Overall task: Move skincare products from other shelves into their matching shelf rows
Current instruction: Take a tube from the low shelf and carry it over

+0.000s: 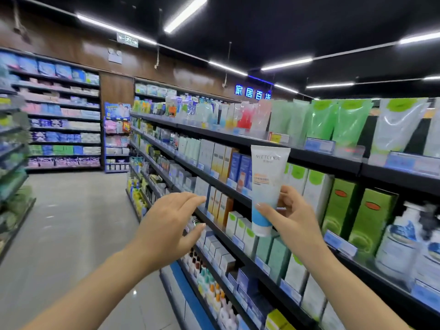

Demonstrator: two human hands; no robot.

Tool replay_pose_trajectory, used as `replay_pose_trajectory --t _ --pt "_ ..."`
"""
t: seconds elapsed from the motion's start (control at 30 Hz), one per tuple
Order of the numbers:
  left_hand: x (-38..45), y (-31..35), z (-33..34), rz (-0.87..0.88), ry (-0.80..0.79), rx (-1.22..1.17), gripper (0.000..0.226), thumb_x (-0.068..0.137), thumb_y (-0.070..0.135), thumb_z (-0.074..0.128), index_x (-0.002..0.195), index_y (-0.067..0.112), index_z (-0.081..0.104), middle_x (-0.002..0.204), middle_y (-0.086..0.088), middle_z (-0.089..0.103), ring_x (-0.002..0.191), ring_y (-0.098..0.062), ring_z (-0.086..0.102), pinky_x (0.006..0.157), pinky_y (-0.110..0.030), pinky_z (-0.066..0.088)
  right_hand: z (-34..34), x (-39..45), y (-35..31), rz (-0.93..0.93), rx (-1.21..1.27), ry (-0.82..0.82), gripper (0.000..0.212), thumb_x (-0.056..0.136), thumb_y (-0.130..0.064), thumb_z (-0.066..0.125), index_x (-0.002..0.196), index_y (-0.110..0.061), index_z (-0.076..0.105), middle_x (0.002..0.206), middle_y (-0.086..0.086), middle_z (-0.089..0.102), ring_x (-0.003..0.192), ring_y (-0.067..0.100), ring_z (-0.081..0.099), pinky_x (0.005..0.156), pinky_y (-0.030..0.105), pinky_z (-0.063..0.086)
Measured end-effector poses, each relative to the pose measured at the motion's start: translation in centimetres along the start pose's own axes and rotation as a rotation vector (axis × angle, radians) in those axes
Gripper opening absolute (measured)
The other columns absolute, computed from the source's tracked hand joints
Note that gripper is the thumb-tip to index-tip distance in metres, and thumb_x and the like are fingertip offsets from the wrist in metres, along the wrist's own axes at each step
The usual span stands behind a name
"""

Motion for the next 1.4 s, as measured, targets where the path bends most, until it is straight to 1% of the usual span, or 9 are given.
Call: replay_pose_trajectory --t 0.17,0.37,0.43,0.6,0.83,1.0,1.1,1.23,1.4 --pt "4.5 -9.0 2.7 0.064 -0.001 0.093 0.056 0.085 0.048 0.043 0.128 0.014 0.055 0.114 0.002 0.064 0.103 -0.017 0.061 0.089 -0.033 0.048 5.1 7.8 2.1 -0.053 -0.085 0.009 0.034 0.079 -0.023 0.074 0.106 -0.034 0.056 0.101 -0.013 0.066 0.089 0.005 0.063 0.072 0.020 0.053" --pt "10.5 -21.0 6.4 0.082 0.022 0.091 0.056 0.085 0.048 0.044 0.129 0.015 0.054 0.116 0.002 0.062 0.106 -0.017 0.059 0.091 -0.034 0.048 11.5 18.3 4.1 -0.101 -0.149 0.092 0.035 0.077 -0.027 0.075 0.104 -0.038 0.056 0.101 -0.017 0.065 0.095 0.005 0.061 0.080 0.031 0.054" --pt "12.6 -24.4 7.9 0.094 0.030 0.066 0.056 0.085 0.049 0.043 0.129 0.016 0.054 0.117 0.003 0.062 0.107 -0.016 0.059 0.092 -0.033 0.048 13.5 21.5 4.7 -0.106 -0.160 0.109 0.035 0.077 -0.026 0.075 0.104 -0.037 0.055 0.102 -0.016 0.065 0.096 0.005 0.060 0.079 0.029 0.054" --pt "17.1 -31.7 12.7 0.089 0.074 -0.007 0.054 0.086 0.051 0.040 0.129 0.020 0.054 0.118 0.005 0.061 0.109 -0.014 0.057 0.094 -0.033 0.045 17.3 28.7 6.8 -0.111 -0.176 0.139 0.038 0.077 -0.024 0.075 0.101 -0.041 0.051 0.102 -0.016 0.063 0.093 0.003 0.060 0.068 0.018 0.052" --pt "23.2 -39.1 21.4 0.082 0.108 -0.044 0.050 0.086 0.050 0.043 0.126 0.021 0.054 0.117 0.008 0.061 0.109 -0.013 0.057 0.095 -0.030 0.043 20.0 38.1 11.9 -0.149 -0.181 0.159 0.040 0.076 -0.019 0.076 0.107 -0.033 0.055 0.100 -0.013 0.064 0.086 -0.001 0.062 0.068 0.012 0.051" --pt "28.8 -43.1 26.8 0.085 0.104 -0.048 0.050 0.086 0.049 0.044 0.126 0.022 0.055 0.117 0.008 0.061 0.110 -0.013 0.056 0.096 -0.030 0.041 21.0 45.1 15.0 -0.178 -0.208 0.156 0.041 0.076 -0.021 0.076 0.107 -0.036 0.053 0.103 -0.013 0.063 0.088 -0.001 0.062 0.068 0.016 0.053" --pt "31.9 -45.8 29.3 0.083 0.097 -0.053 0.051 0.086 0.050 0.044 0.127 0.022 0.055 0.119 0.008 0.061 0.111 -0.013 0.056 0.096 -0.029 0.039 21.4 48.7 16.1 -0.209 -0.247 0.186 0.042 0.077 -0.022 0.075 0.112 -0.032 0.053 0.104 -0.015 0.062 0.091 -0.001 0.061 0.070 0.015 0.053" --pt "35.7 -49.4 32.4 0.091 0.112 -0.088 0.053 0.085 0.051 0.042 0.129 0.022 0.053 0.122 0.007 0.059 0.114 -0.013 0.054 0.098 -0.028 0.036 22.5 52.9 17.4 -0.209 -0.258 0.205 0.039 0.078 -0.019 0.074 0.106 -0.033 0.052 0.103 -0.013 0.062 0.088 -0.003 0.062 0.068 0.012 0.051" --pt "41.0 -52.4 35.9 0.142 0.179 -0.172 0.053 0.084 0.050 0.043 0.127 0.020 0.055 0.121 0.006 0.060 0.113 -0.014 0.054 0.098 -0.030 0.038 23.1 57.6 18.2 -0.205 -0.237 0.304 0.044 0.073 -0.017 0.078 0.112 -0.022 0.058 0.102 -0.008 0.068 0.087 0.004 0.066 0.069 0.017 0.054"
Point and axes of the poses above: each hand's wrist, its own x-axis towards the middle knuckle, its own z-axis out of the palm, y = z × x, the point moved 9 cm from there along x, towards the middle knuckle
